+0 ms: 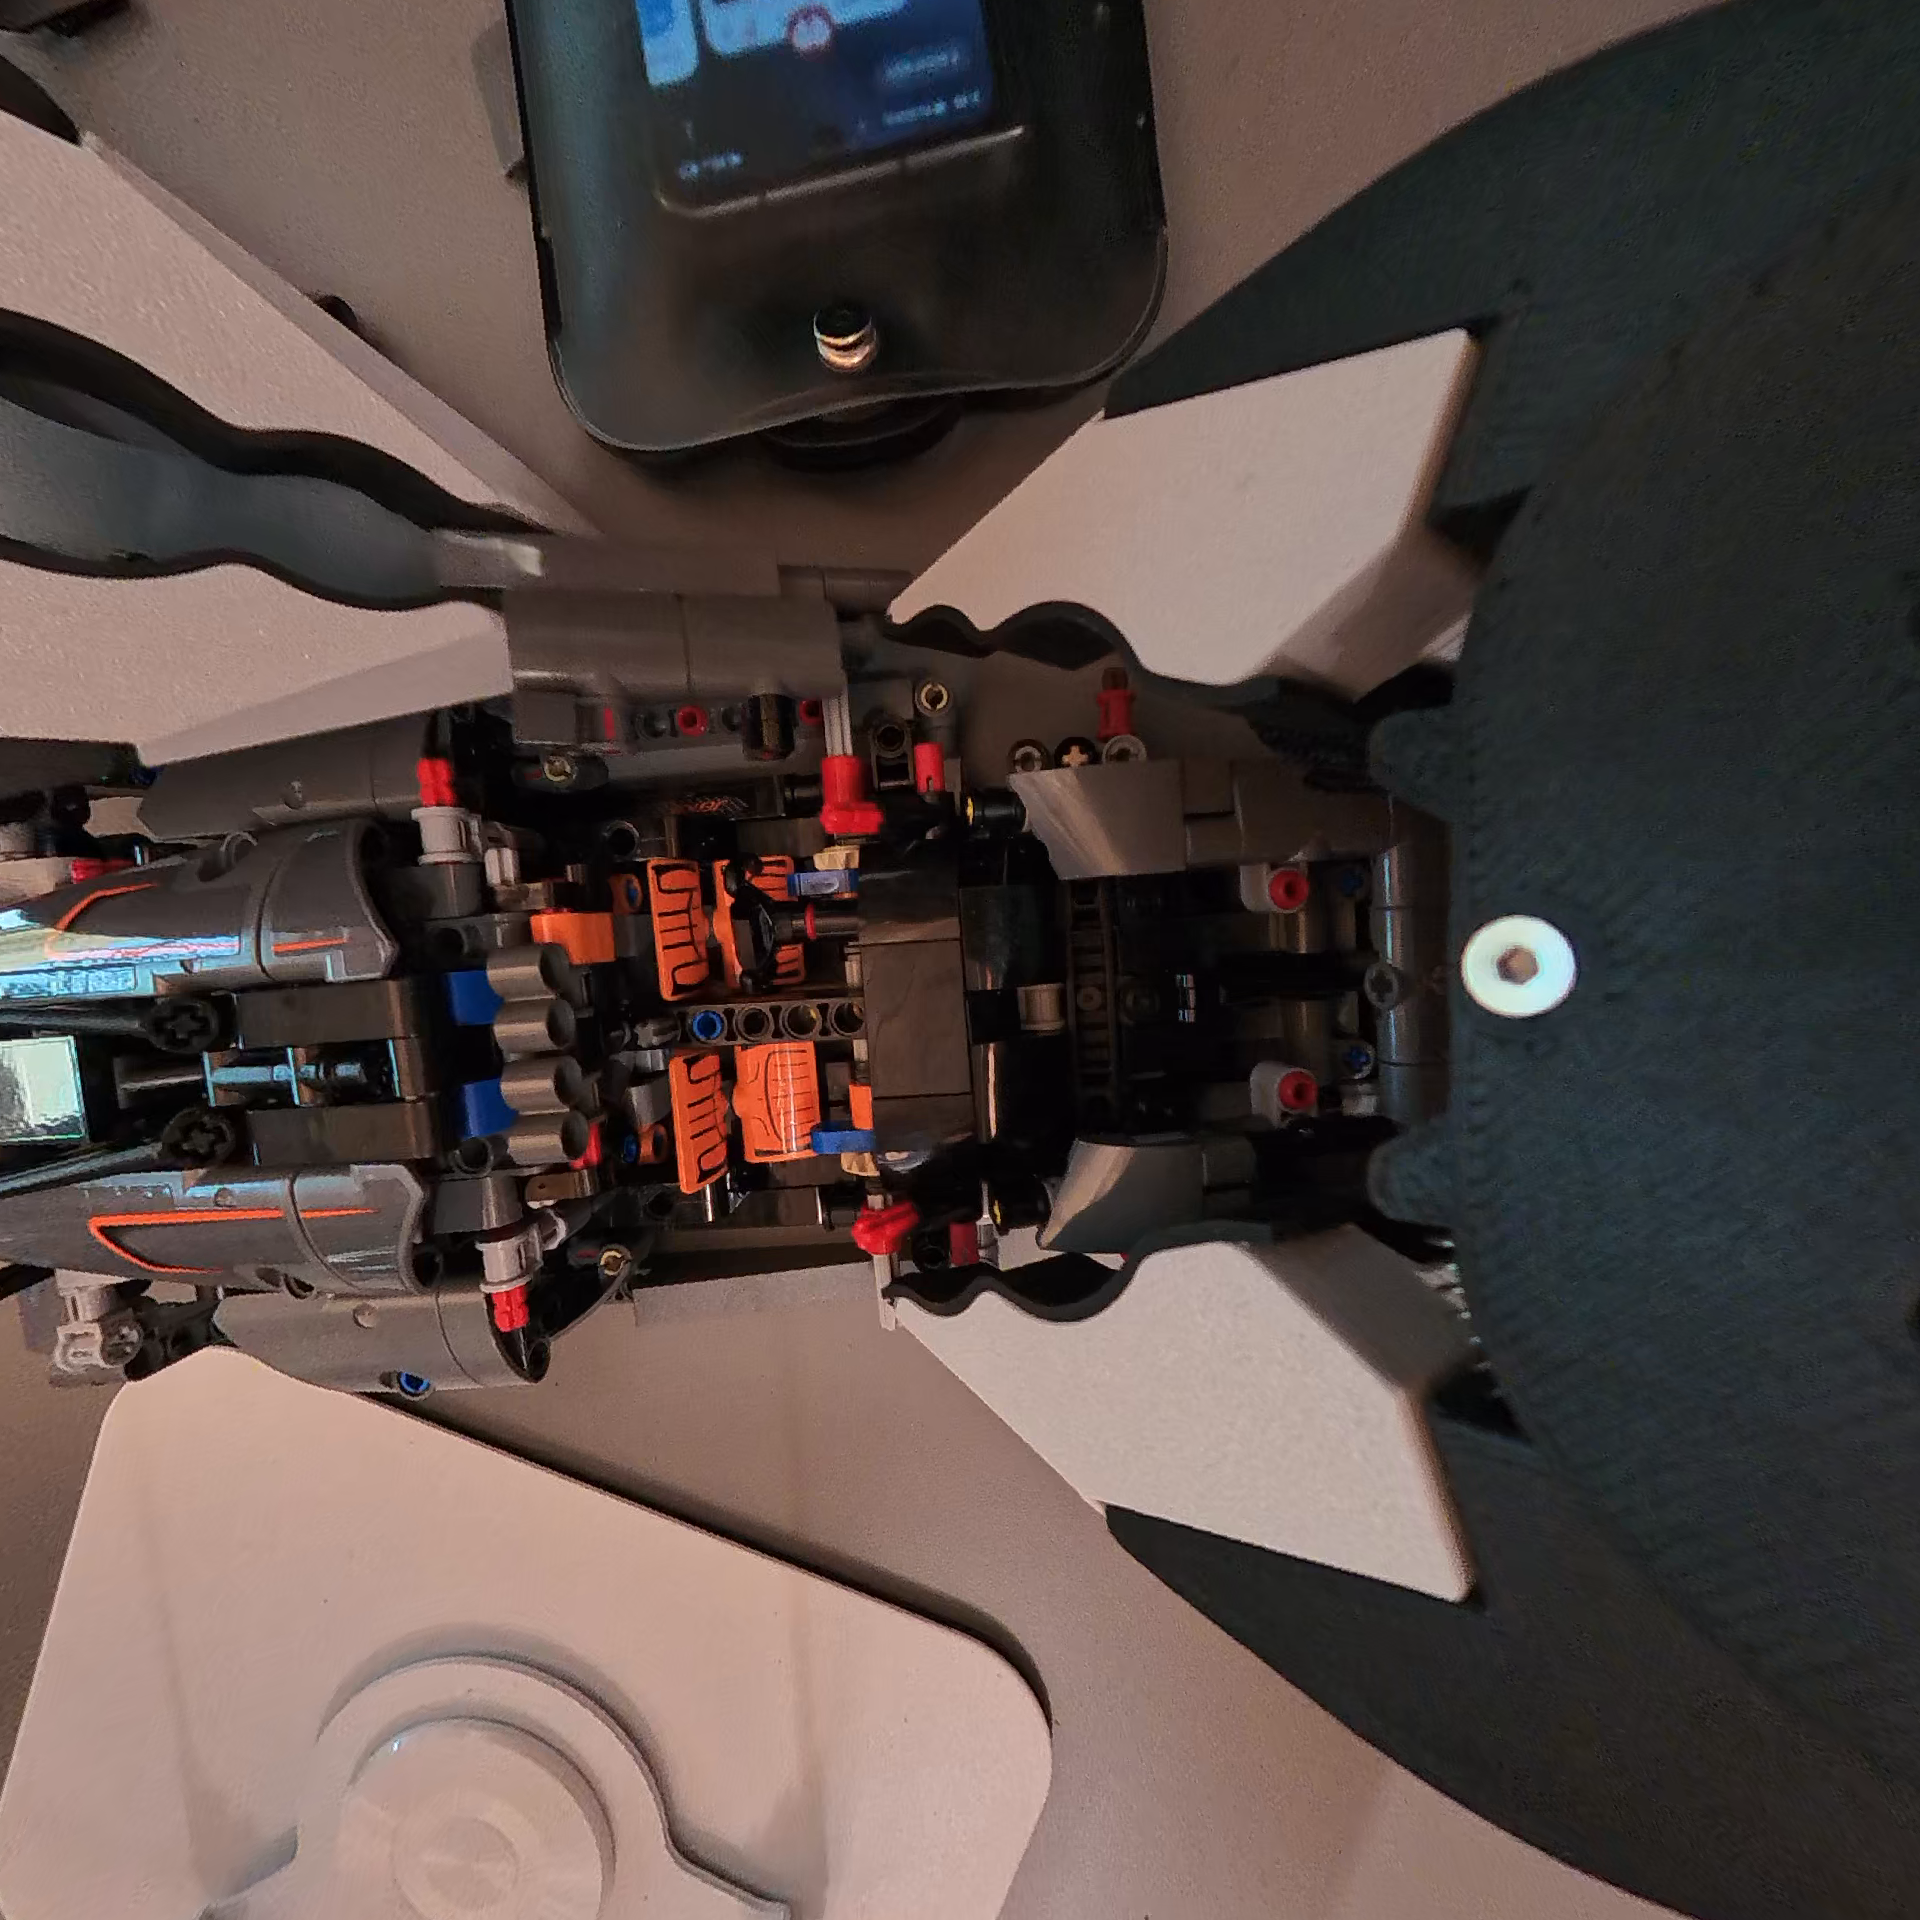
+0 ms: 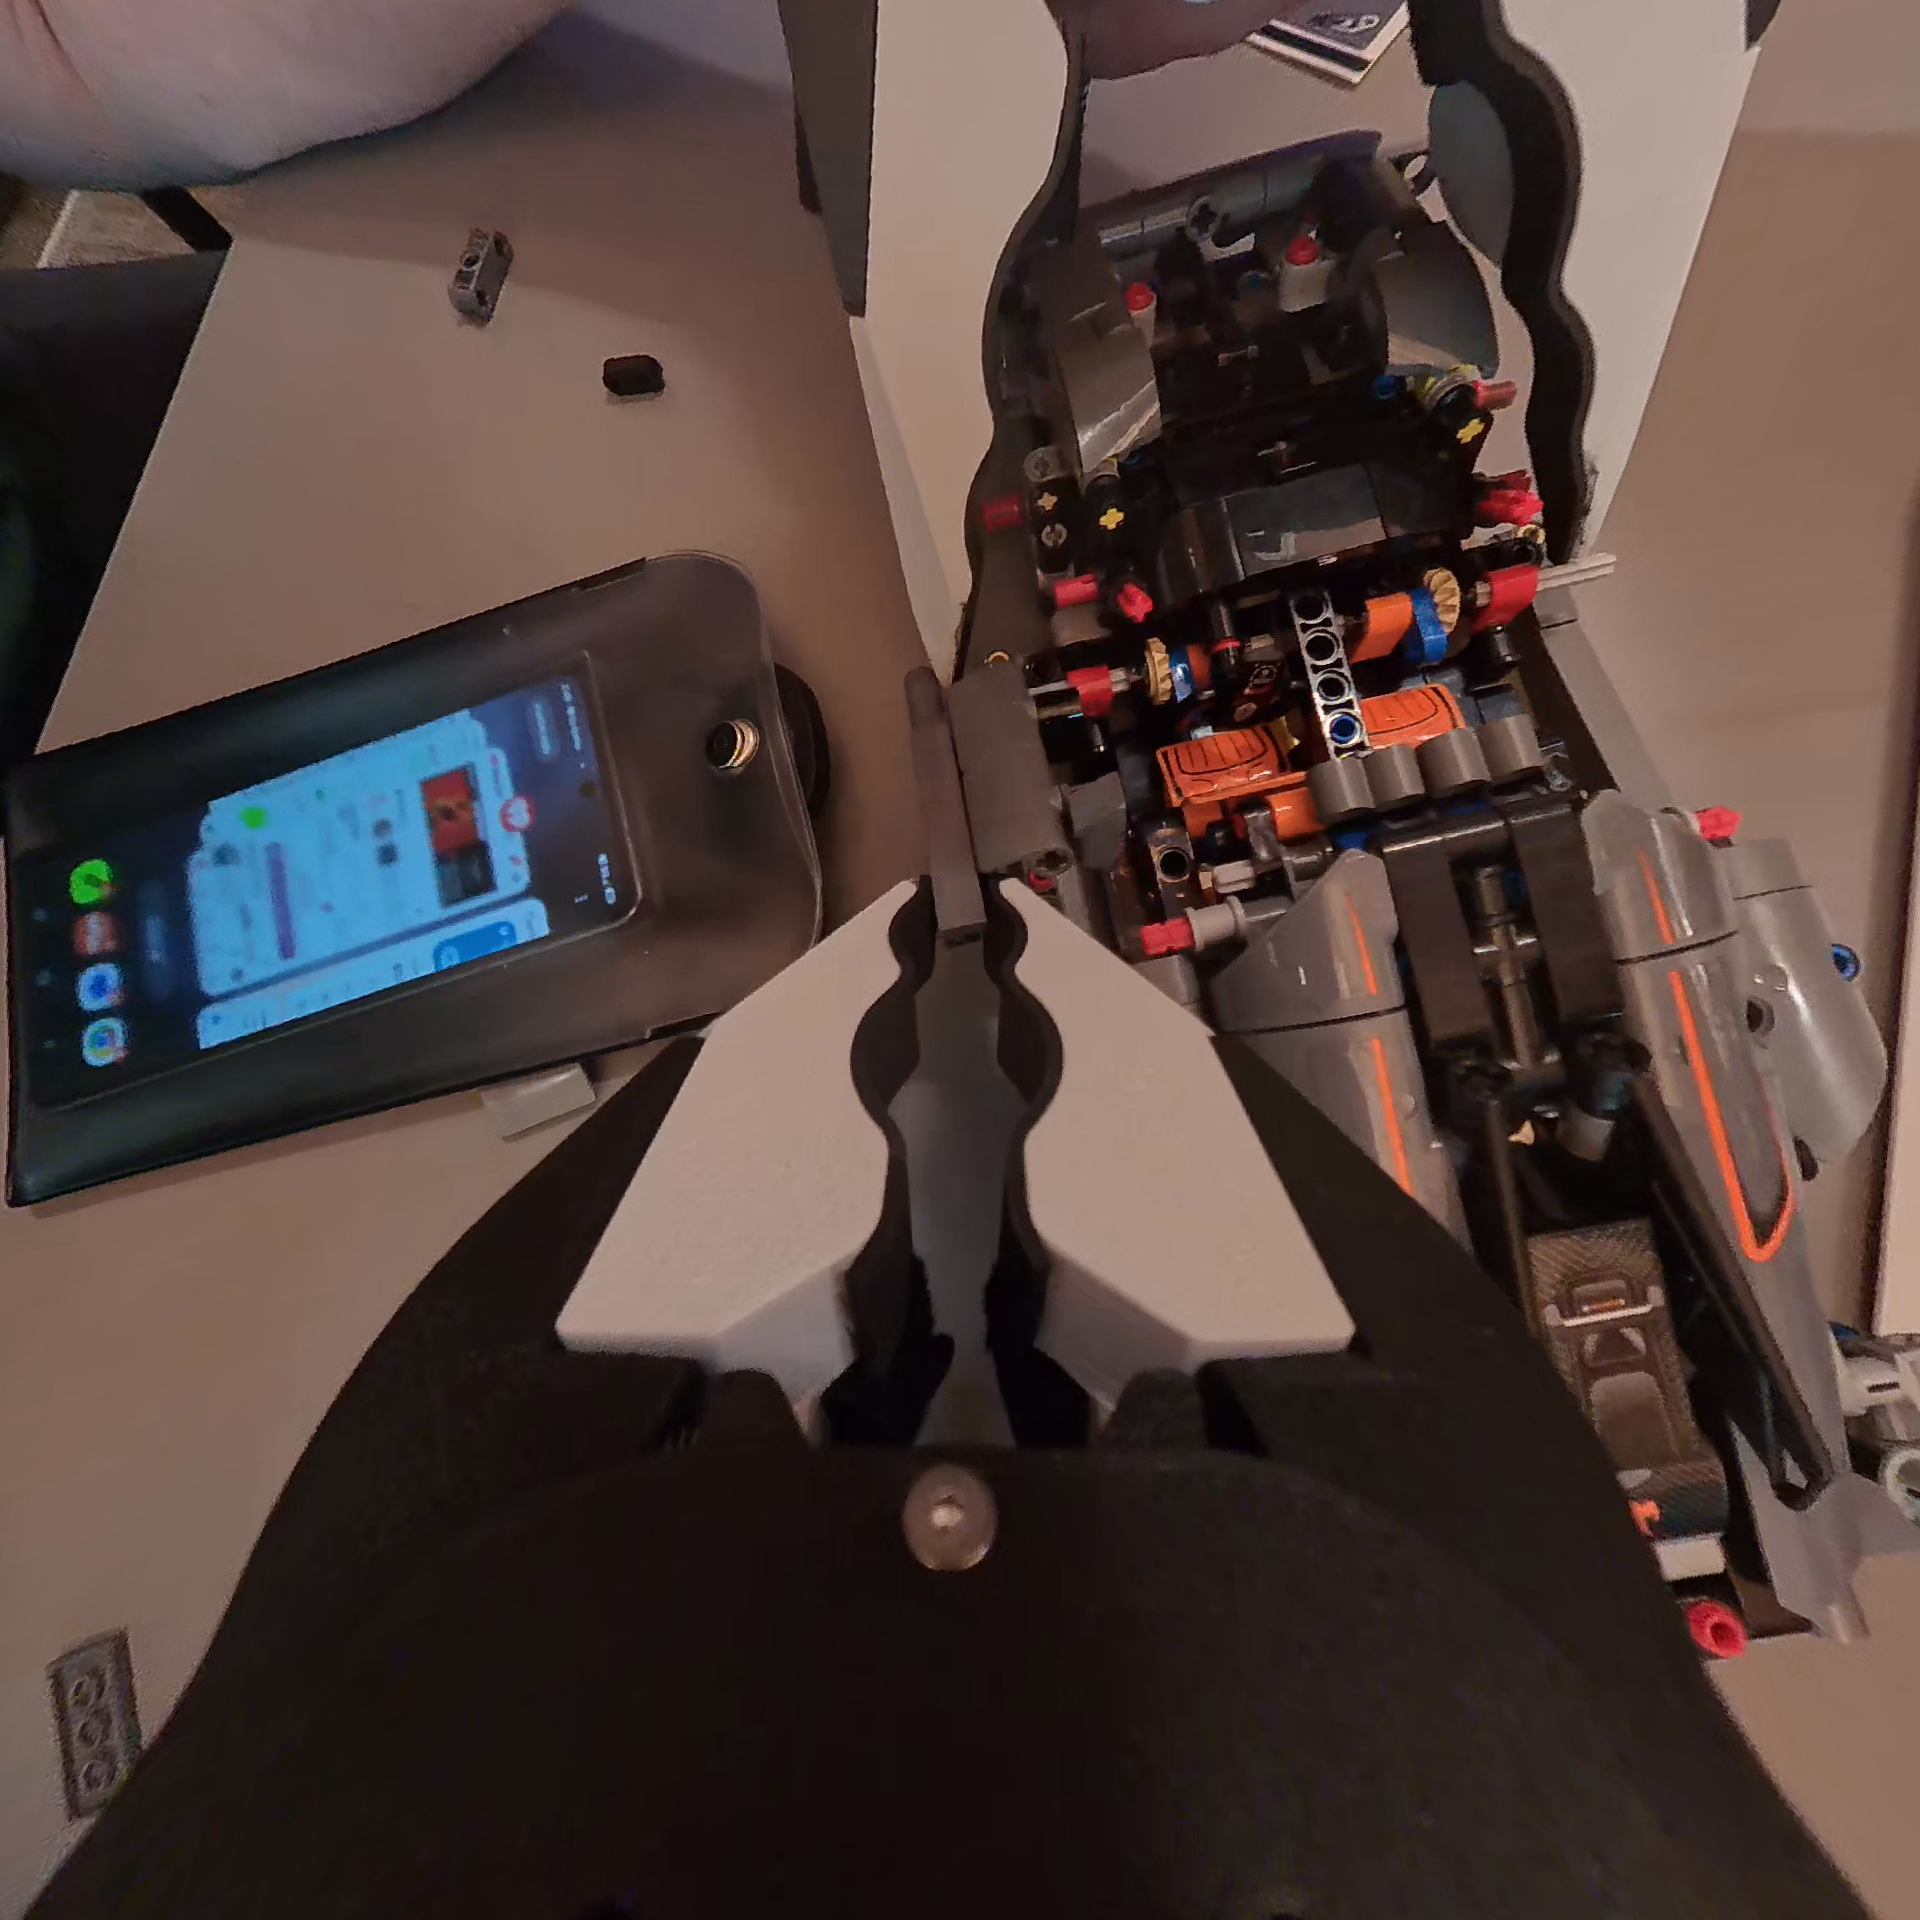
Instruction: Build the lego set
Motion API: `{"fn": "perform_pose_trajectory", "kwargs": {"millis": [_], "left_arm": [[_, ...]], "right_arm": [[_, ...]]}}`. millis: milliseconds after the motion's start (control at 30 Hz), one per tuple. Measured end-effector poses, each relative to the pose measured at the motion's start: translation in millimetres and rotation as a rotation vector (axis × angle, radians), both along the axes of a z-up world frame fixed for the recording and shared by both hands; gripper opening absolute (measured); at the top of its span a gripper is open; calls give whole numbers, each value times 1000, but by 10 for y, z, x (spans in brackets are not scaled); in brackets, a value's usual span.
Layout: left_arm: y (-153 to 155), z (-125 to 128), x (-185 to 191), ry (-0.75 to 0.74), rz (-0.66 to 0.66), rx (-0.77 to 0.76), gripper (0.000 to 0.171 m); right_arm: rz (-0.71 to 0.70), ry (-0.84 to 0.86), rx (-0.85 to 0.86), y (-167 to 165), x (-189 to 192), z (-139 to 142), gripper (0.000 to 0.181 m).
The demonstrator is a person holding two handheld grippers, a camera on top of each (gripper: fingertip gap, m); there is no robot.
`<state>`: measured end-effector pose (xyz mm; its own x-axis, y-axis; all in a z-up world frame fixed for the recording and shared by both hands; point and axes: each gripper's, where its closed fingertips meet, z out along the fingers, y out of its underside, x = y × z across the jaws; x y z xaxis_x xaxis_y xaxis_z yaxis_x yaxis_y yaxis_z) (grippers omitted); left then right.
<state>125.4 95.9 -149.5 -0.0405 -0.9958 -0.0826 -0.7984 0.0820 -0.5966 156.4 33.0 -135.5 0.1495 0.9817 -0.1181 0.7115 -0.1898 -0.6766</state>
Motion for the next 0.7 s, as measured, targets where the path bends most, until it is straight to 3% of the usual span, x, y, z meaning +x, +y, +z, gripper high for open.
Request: {"fn": "perform_pose_trajectory", "kwargs": {"millis": [700], "left_arm": [[90, 14, -137, 3, 11, 11, 110]], "right_arm": [[62, -66, -58, -98, 204, 24, 5]]}}
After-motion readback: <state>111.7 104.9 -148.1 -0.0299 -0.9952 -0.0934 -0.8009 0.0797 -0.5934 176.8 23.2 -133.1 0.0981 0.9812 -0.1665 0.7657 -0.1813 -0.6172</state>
